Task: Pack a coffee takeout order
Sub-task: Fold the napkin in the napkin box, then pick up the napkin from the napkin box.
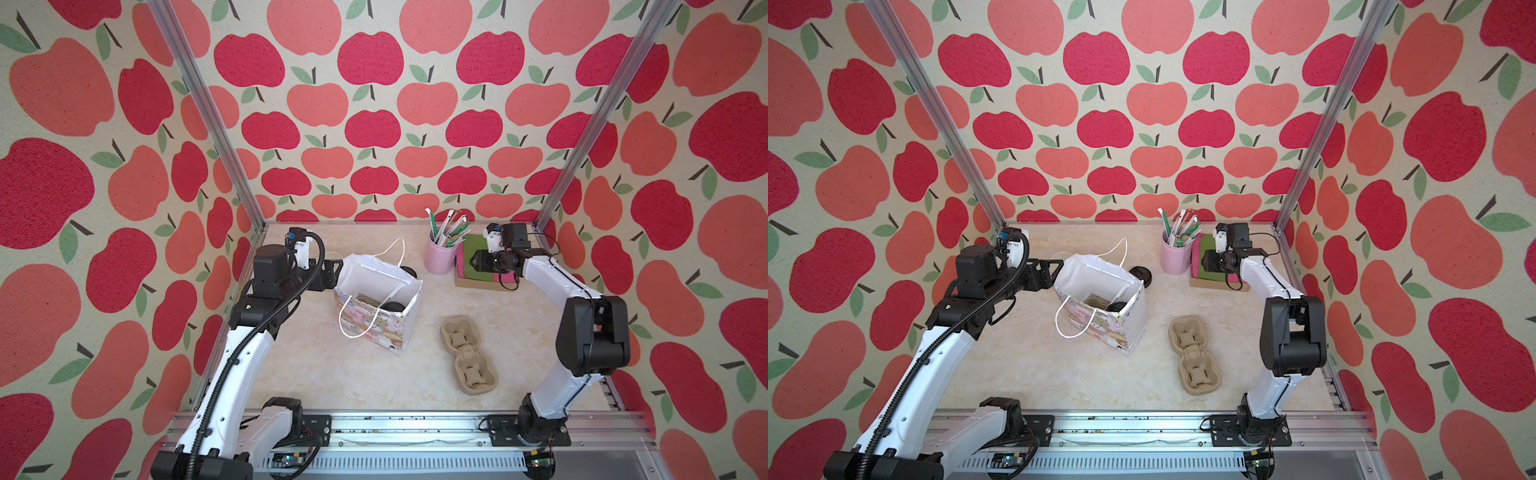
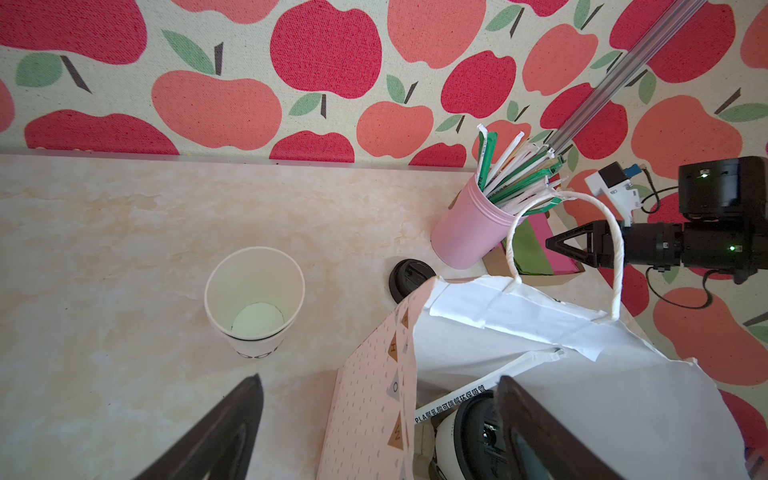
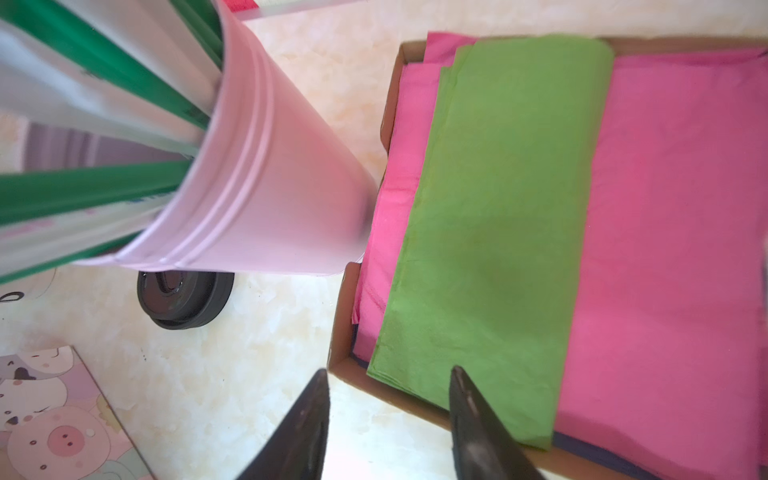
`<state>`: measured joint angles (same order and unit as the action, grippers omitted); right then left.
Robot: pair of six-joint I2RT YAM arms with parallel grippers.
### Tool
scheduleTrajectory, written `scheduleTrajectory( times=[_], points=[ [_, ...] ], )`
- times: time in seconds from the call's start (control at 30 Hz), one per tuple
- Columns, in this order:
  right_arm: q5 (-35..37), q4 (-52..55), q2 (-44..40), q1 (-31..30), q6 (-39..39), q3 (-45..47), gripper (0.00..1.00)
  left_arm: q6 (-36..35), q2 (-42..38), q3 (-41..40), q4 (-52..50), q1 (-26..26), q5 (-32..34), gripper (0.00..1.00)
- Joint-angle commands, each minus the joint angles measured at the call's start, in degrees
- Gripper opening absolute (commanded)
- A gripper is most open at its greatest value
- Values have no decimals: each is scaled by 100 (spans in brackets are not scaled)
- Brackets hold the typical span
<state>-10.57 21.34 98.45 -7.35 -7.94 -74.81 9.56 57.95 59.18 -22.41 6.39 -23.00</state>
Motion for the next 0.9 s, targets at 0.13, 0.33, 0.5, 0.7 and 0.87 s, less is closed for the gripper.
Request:
scheduleTrajectory(
  times=[0.13, 0.33, 0.5, 0.7, 0.87],
  points=[
    [-486, 606, 331, 746, 193, -837, 62, 72, -144, -17, 136, -33, -157, 90],
    [-968, 1208, 1350, 1049, 327, -1754, 68, 110, -154, -44, 168, -33, -201, 90],
    [-1216, 1605, 2069, 1130, 503, -2411, 68, 98, -166, -47, 167, -41, -196, 90],
    [-1411, 1555, 2496, 1140, 415, -2740, 62, 90, -141, -41, 167, -45, -213, 90],
    [-1305, 1542, 2629, 1115, 278, -2842, 52, 47, -172, -38, 124, -49, -185, 90]
  ],
)
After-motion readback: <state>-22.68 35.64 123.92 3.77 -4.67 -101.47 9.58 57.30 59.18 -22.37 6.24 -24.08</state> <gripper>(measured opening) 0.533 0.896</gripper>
